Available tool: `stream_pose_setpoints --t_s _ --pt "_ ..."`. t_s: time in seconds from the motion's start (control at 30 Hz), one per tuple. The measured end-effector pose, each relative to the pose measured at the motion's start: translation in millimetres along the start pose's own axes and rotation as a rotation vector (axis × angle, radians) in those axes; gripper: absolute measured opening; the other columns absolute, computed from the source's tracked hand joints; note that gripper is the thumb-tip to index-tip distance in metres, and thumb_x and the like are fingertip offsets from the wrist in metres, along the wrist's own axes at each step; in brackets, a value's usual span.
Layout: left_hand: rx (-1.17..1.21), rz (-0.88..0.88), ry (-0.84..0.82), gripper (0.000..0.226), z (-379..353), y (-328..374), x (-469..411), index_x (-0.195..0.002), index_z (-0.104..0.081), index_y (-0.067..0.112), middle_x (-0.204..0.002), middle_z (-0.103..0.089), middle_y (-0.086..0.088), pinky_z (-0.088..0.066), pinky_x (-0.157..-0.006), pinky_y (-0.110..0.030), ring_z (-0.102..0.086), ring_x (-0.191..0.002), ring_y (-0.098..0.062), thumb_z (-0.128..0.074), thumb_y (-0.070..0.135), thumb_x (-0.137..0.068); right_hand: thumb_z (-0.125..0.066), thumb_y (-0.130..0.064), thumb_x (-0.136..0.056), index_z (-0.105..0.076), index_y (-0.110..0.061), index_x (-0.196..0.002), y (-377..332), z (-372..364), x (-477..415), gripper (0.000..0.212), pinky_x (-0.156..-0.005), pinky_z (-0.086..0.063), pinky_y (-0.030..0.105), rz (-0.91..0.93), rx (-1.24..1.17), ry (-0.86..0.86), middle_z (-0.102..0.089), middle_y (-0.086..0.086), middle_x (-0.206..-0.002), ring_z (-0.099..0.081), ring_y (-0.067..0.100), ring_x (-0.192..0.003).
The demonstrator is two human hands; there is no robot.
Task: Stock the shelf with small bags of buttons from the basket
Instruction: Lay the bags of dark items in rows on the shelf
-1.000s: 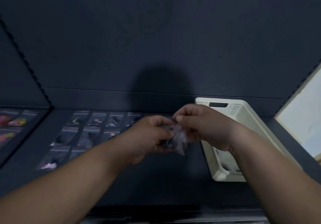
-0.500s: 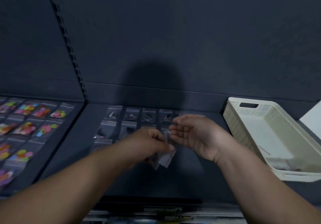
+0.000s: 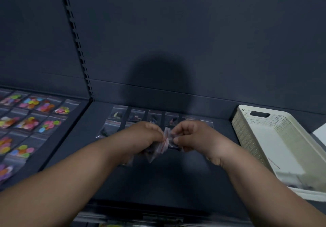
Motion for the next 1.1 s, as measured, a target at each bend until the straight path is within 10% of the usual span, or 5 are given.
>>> stream_pose_setpoints --t_s 0.5,0.7,0.97,1.1 --pt "-0.025 -0.007 0.019 0.015 14.7 2.6 4.9 -0.072 -0.062 0.013 -0.057 -0.057 -0.005 -0.032 -0.040 -0.014 -0.045 -0.039 -0.009 -0.059 0.007 -0.085 -0.052 0.002 -0.089 -0.054 -0.012 -0.073 17.4 0.1 -1.7 0.021 -0.056 -0.049 0.025 -0.099 -0.411 0.052 -0.057 0.008 -0.069 -0.059 0.015 -0.058" --pt "-0.021 -0.017 -0.076 0.022 9.4 2.4 7.1 -0.068 -0.059 0.016 -0.054 -0.057 -0.001 -0.033 -0.043 -0.018 -0.047 -0.044 -0.011 -0.055 0.006 -0.087 -0.055 -0.005 -0.089 -0.056 -0.014 -0.116 18.5 -16.8 -0.4 0.028 -0.068 -0.052 0.030 -0.146 -0.529 -0.092 -0.063 0.006 -0.090 -0.062 0.019 -0.074" --pt "-0.007 -0.018 -0.057 0.019 8.5 0.4 5.4 -0.070 -0.061 0.018 -0.061 -0.057 -0.002 -0.034 -0.050 -0.022 -0.050 -0.053 -0.014 -0.058 0.013 -0.088 -0.054 0.004 -0.086 -0.057 -0.014 -0.077 18.8 -15.2 1.4 0.020 -0.047 -0.039 0.019 -0.139 -0.463 0.003 -0.056 0.002 -0.060 -0.050 0.008 -0.050" --pt "-0.049 -0.079 -0.048 0.009 0.9 4.0 4.9 -0.079 -0.063 0.012 -0.054 -0.056 0.000 -0.034 -0.042 -0.016 -0.045 -0.044 -0.008 -0.068 0.018 -0.084 -0.053 -0.004 -0.089 -0.057 -0.012 -0.093 15.7 -23.2 2.1 0.010 -0.056 -0.045 0.024 -0.109 -0.531 -0.063 -0.060 0.007 -0.074 -0.055 0.015 -0.062"
Point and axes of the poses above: each hand's wrist, its own x-axis away from the middle knuckle, its own z-axis out of the back of the hand, y = z × x, the point moved 7 cm from there along -x, towards the middle knuckle
